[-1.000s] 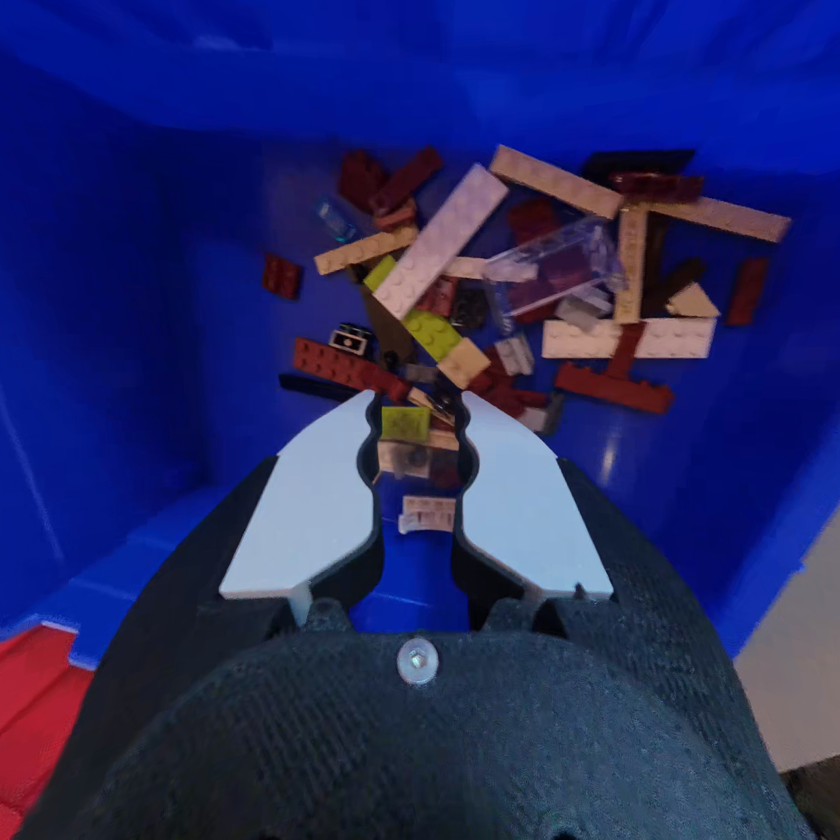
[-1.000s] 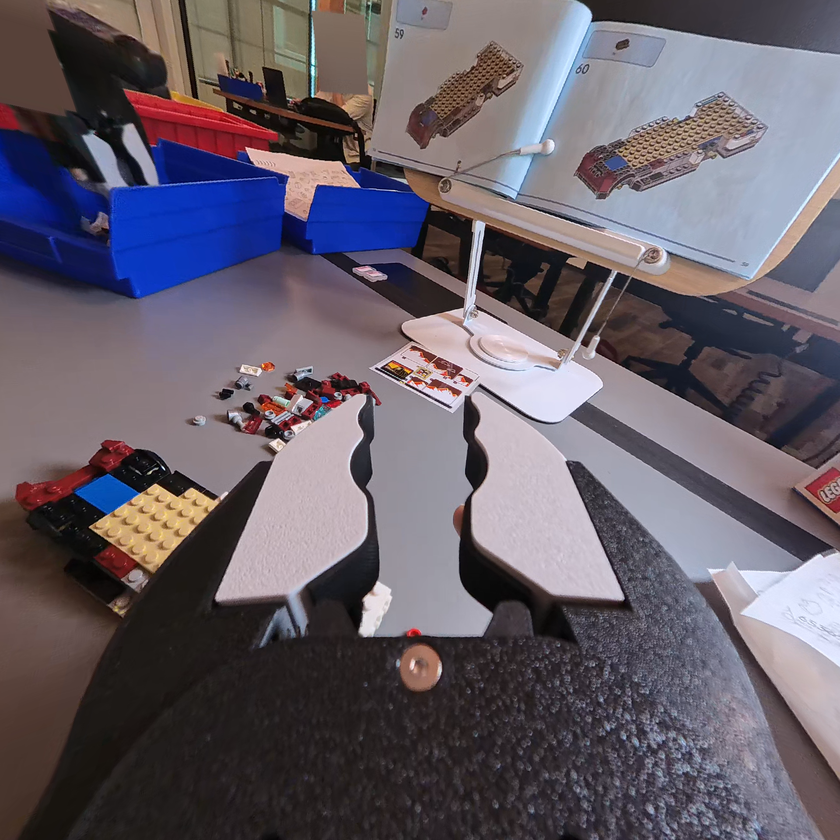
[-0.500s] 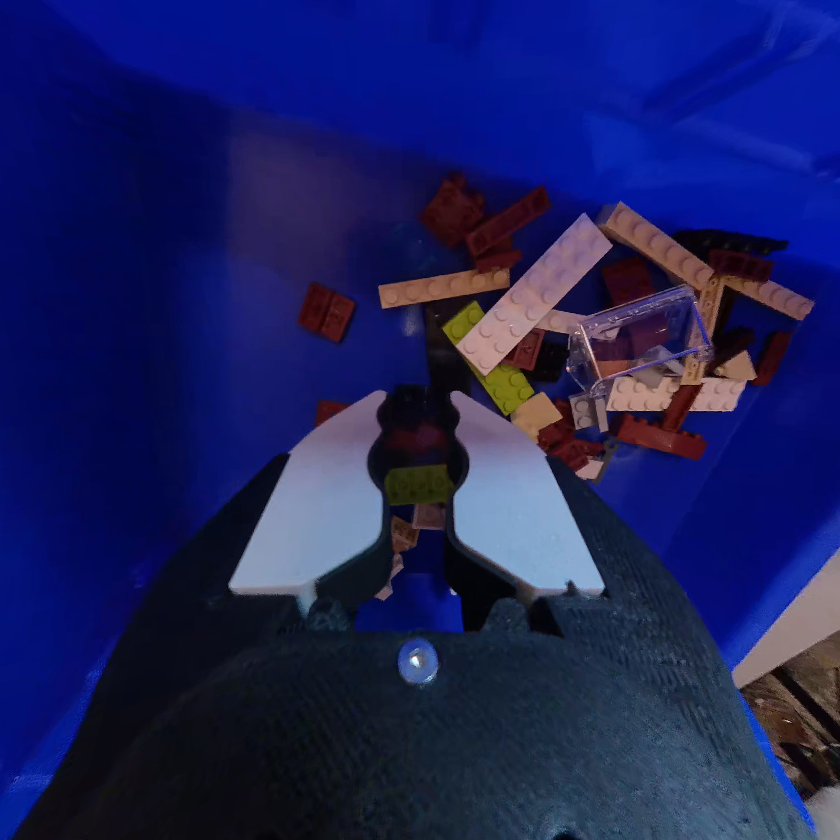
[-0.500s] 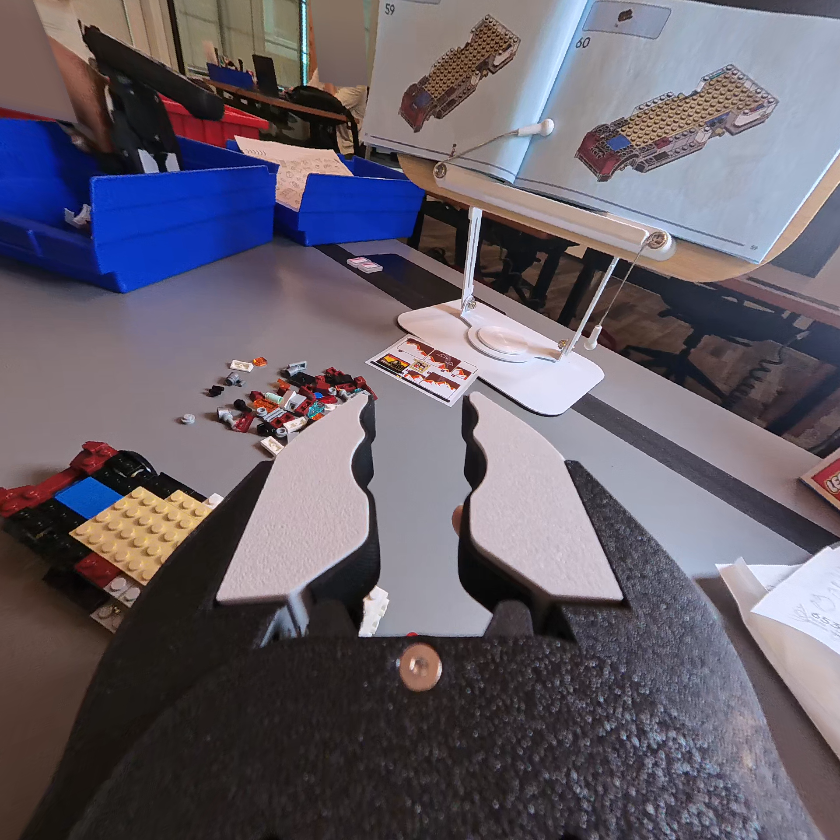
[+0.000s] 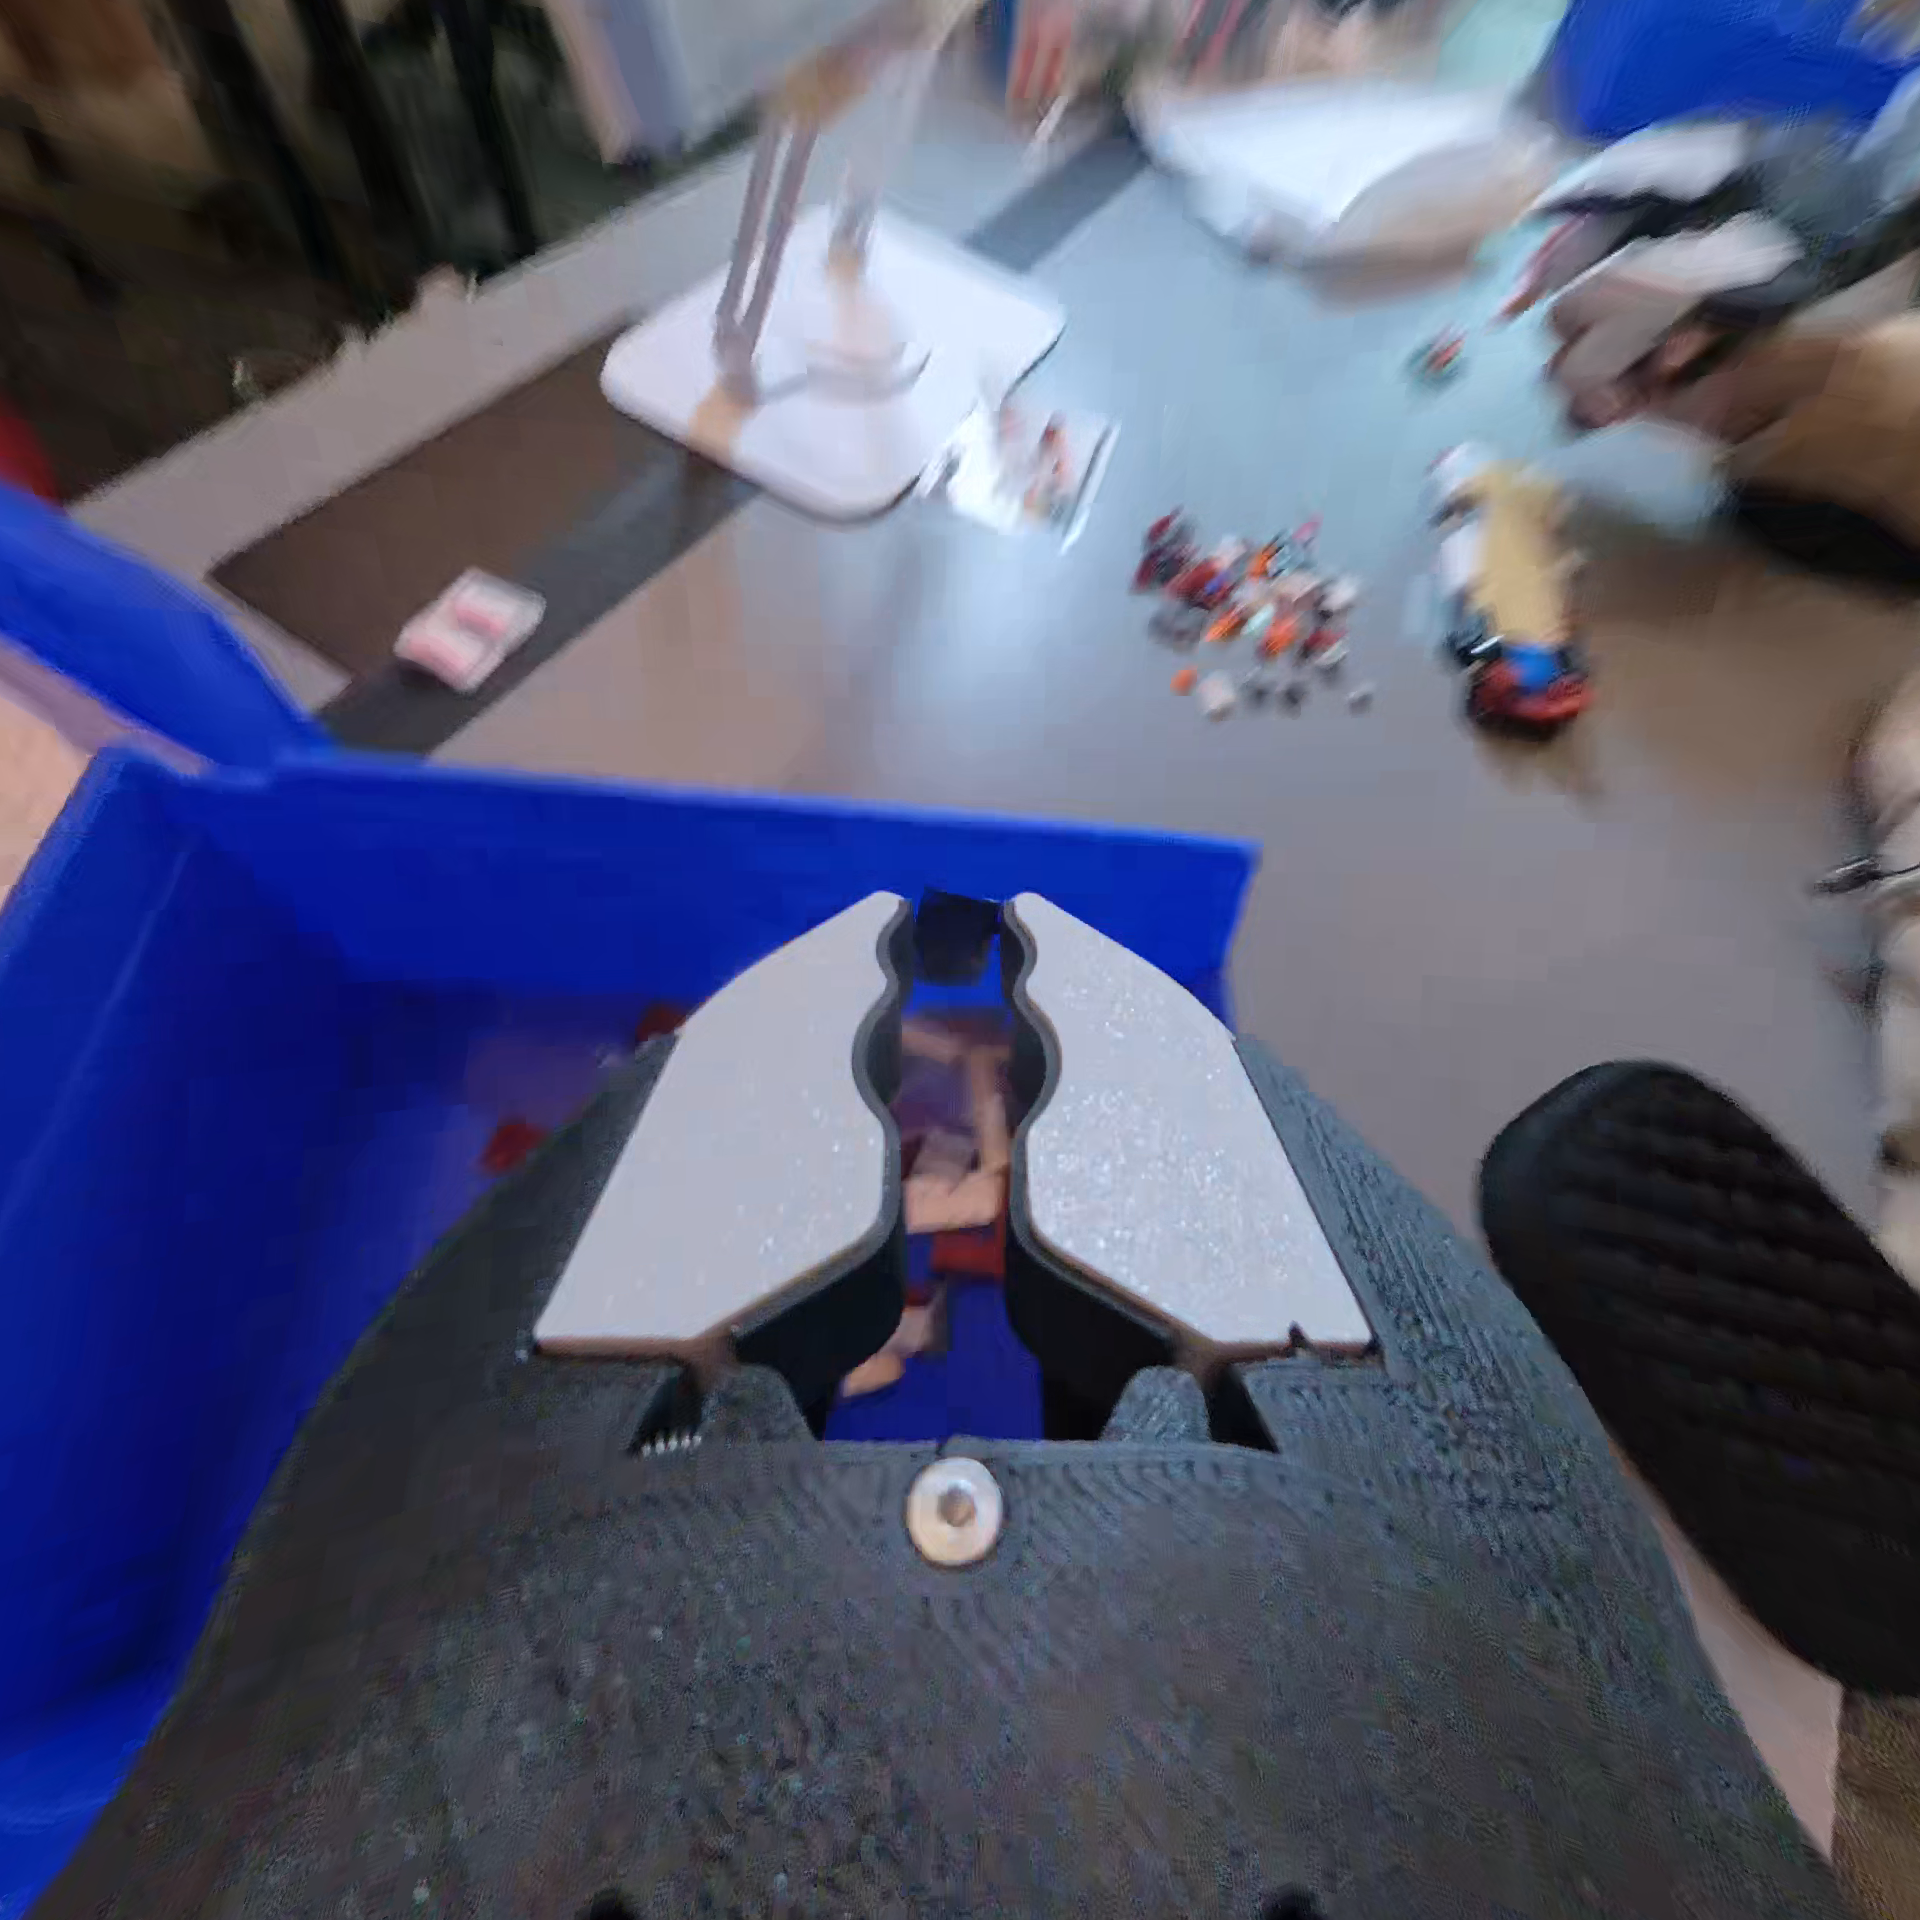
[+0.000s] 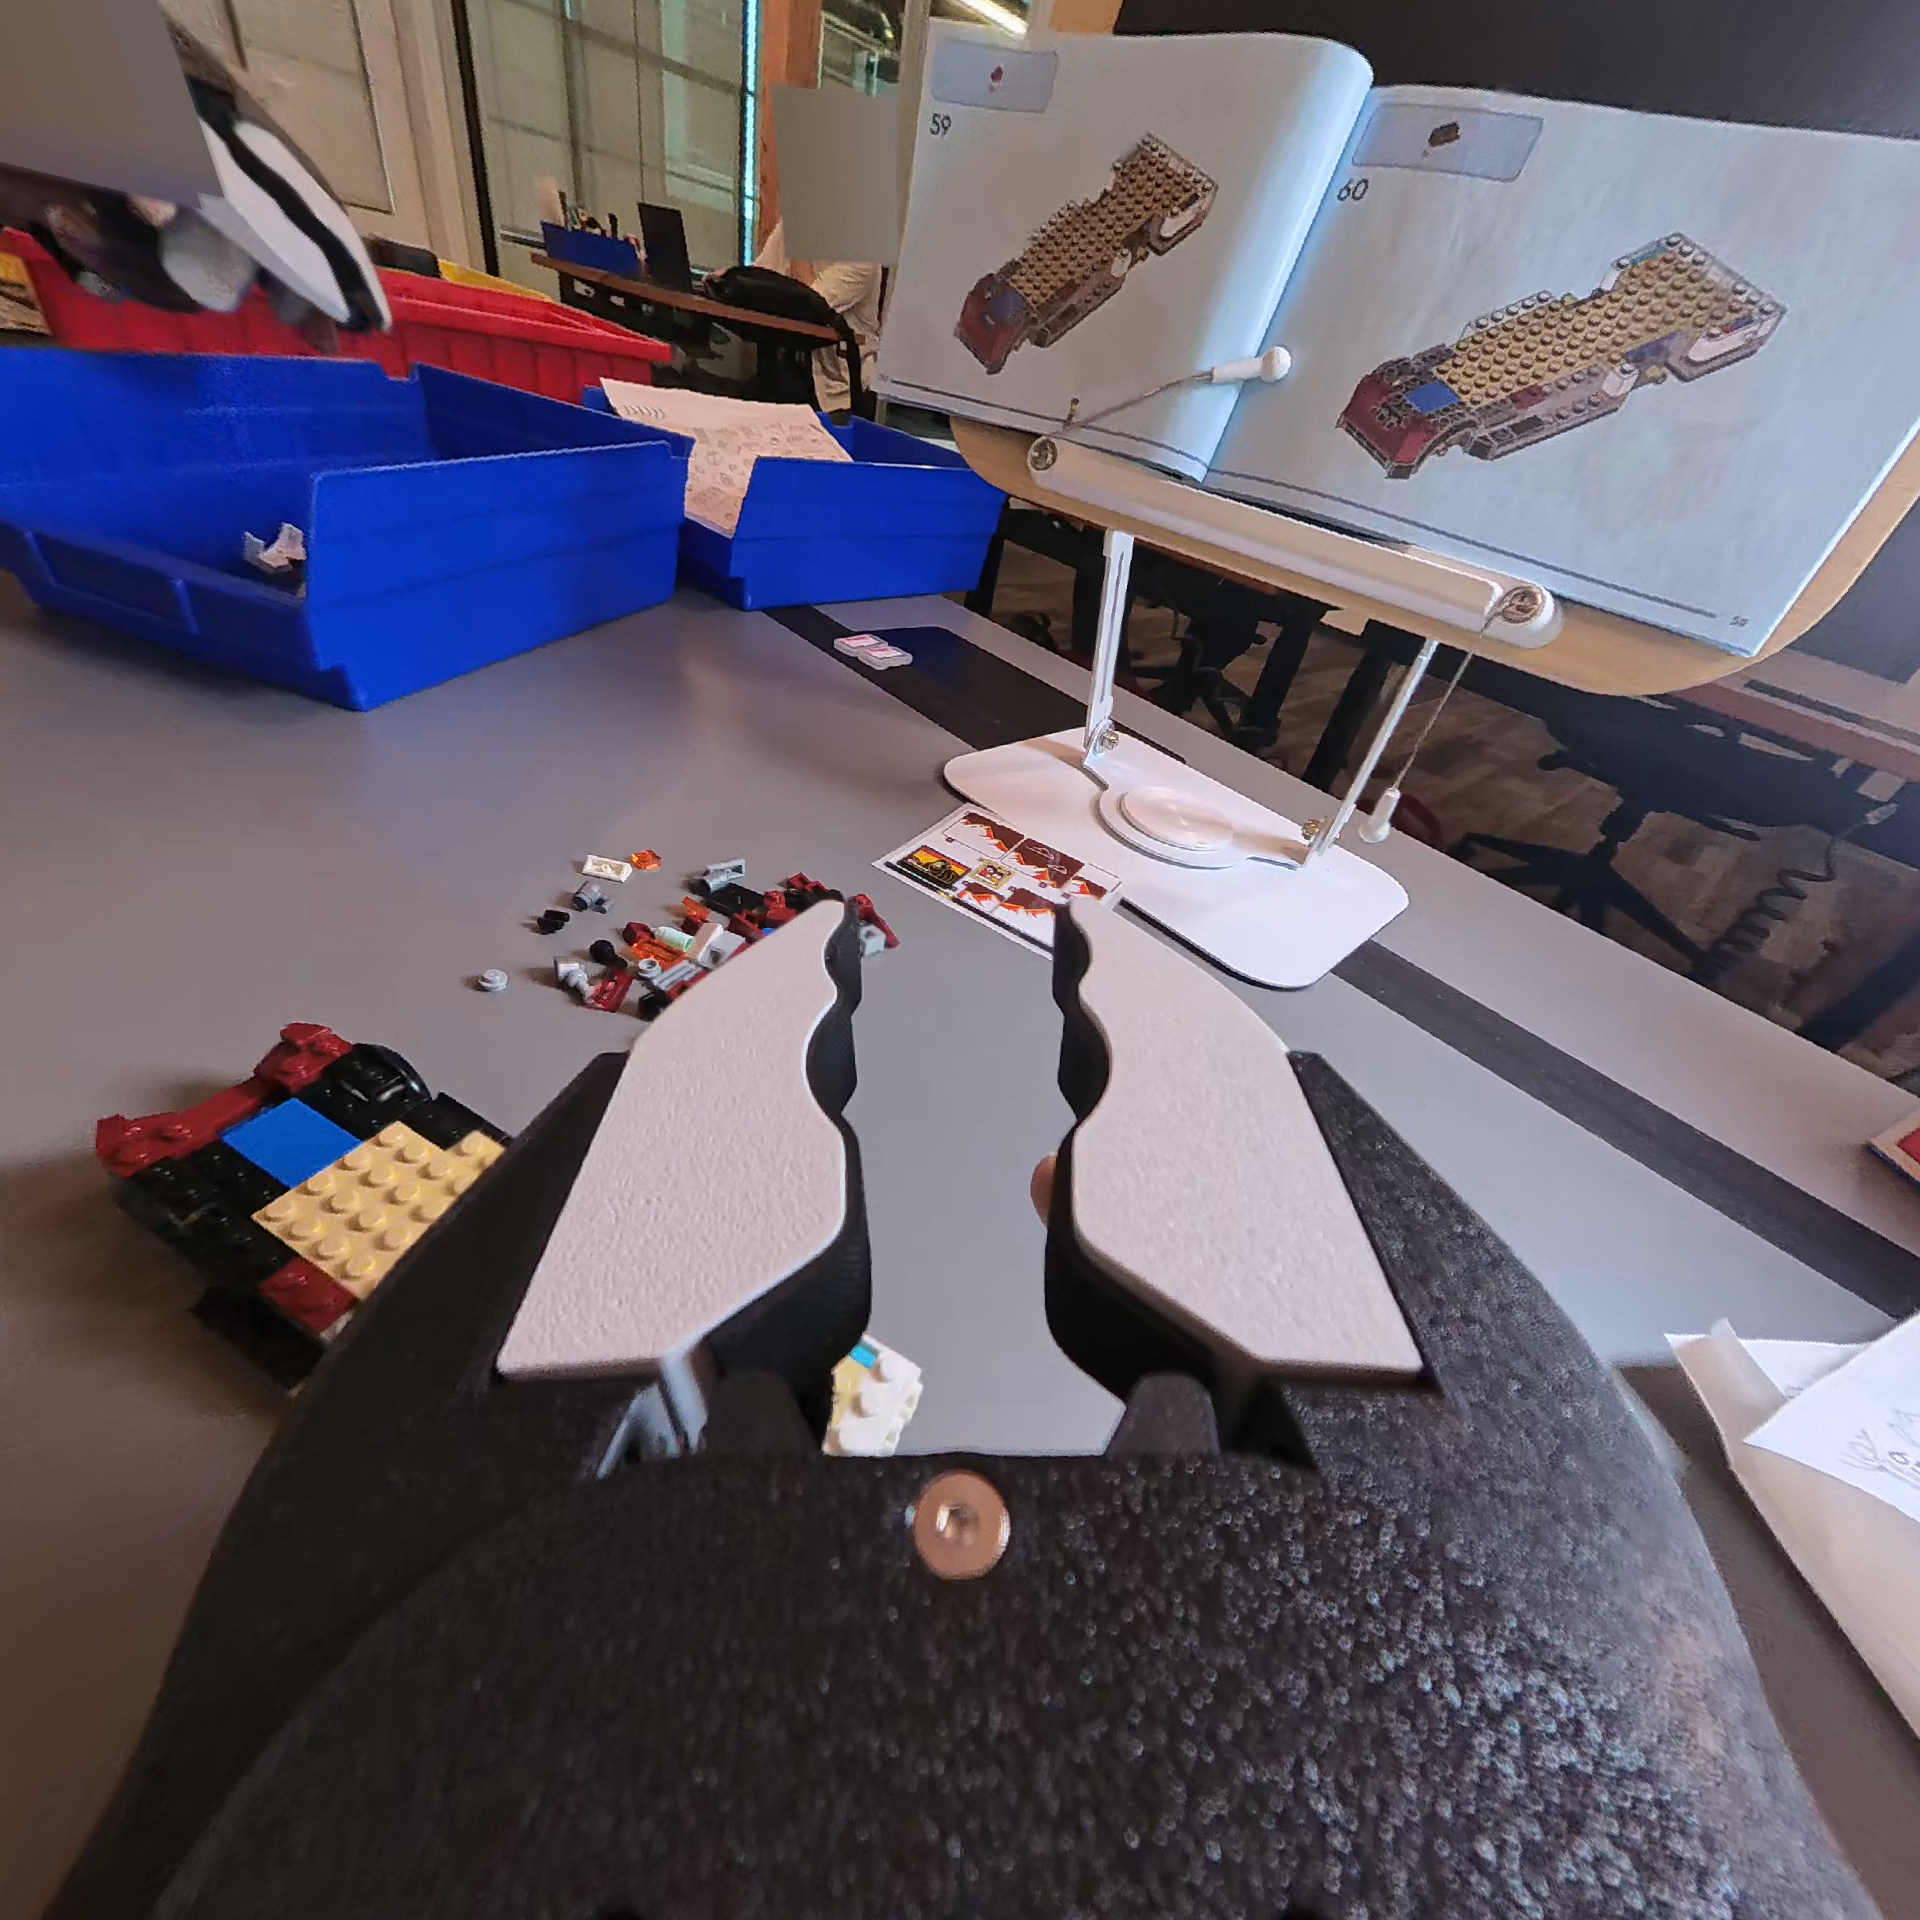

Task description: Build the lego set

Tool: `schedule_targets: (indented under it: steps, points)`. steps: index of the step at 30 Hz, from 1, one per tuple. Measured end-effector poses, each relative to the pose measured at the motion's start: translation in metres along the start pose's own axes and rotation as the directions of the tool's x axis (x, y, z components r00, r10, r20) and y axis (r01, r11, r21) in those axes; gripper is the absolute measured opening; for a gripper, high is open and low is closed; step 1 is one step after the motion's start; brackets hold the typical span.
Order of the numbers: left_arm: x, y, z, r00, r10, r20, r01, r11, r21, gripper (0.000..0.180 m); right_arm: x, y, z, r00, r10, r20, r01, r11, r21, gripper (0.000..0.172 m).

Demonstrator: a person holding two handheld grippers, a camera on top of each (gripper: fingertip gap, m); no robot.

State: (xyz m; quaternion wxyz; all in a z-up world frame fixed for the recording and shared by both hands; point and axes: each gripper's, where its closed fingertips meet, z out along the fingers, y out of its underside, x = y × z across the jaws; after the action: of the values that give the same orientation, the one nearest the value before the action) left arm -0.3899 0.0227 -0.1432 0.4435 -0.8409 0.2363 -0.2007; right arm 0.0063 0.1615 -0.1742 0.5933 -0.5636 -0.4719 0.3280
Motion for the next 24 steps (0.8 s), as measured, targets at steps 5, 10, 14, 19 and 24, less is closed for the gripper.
schedule_targets:
  steps: [5, 10, 14, 19, 24]
  points:
    - [0.102, -0.064, -0.023, 0.961, 0.070, -0.267, 0.079, 0.857, 0.509, 0.015, -0.015, -0.012, 0.002, 0.998, -0.047, 0.041, 0.047, 0.999, 0.022, 0.035]
    - [0.170, -0.094, -0.028, 0.876, 0.143, -0.461, 0.268, 0.651, 0.710, 0.015, -0.045, -0.042, 0.012, 0.984, -0.126, 0.130, 0.115, 0.990, 0.085, 0.034]
    - [0.194, -0.107, -0.011, 0.820, 0.158, -0.550, 0.358, 0.609, 0.708, 0.015, -0.073, -0.079, 0.020, 0.962, -0.189, 0.197, 0.154, 0.971, 0.181, 0.034]
    - [0.215, -0.120, 0.033, 0.729, 0.092, -0.679, 0.487, 0.628, 0.608, 0.015, -0.114, -0.121, 0.029, 0.900, -0.356, 0.251, 0.277, 0.913, 0.300, 0.033]
    - [0.246, -0.123, 0.100, 0.636, -0.040, -0.770, 0.565, 0.705, 0.430, 0.015, -0.147, -0.136, 0.034, 0.744, -0.623, 0.243, 0.530, 0.771, 0.354, 0.034]
